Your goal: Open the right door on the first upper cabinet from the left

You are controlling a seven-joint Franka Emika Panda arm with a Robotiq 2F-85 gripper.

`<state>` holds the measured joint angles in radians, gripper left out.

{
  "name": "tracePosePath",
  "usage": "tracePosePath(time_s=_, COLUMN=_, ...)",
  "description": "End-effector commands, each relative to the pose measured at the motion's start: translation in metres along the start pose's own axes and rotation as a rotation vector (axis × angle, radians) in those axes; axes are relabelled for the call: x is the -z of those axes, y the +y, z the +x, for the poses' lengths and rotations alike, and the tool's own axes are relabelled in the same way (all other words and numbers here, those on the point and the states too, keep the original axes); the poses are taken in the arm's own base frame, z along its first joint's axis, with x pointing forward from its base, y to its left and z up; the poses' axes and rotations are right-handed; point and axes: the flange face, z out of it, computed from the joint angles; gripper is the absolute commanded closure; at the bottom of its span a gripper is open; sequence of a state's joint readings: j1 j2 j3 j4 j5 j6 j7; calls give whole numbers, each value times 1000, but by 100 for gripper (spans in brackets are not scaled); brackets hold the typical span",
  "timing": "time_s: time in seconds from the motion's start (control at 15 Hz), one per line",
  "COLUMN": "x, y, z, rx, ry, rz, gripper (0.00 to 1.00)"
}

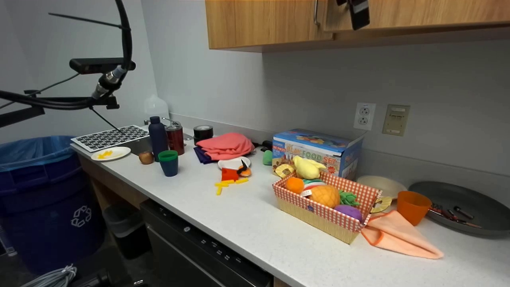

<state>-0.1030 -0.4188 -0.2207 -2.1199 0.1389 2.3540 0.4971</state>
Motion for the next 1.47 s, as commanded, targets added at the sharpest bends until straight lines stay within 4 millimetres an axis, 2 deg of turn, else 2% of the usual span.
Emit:
tracePosePath(time_s=0.0, x=0, y=25, z=6, rx=17, ry=13, rz=-114, gripper=0)
tracePosePath(time_s=0.33, x=11, y=31, z=10, rx=121, ry=143, rz=-251, gripper=0)
tracePosePath(time_s=0.6, x=21, y=32, z=5, rx=178, ry=208, rz=-355, gripper=0)
tracePosePath(time_s=1.0, x=25, y=31, z=-3, rx=172, ry=274, rz=-431, gripper=0)
tracePosePath(time_s=1.27, x=24, y=28, z=-9, rx=200, ry=186, rz=-447, gripper=0)
tracePosePath(time_s=1.4, x=23, y=25, z=-13, rx=203, ry=91, rz=-382, gripper=0)
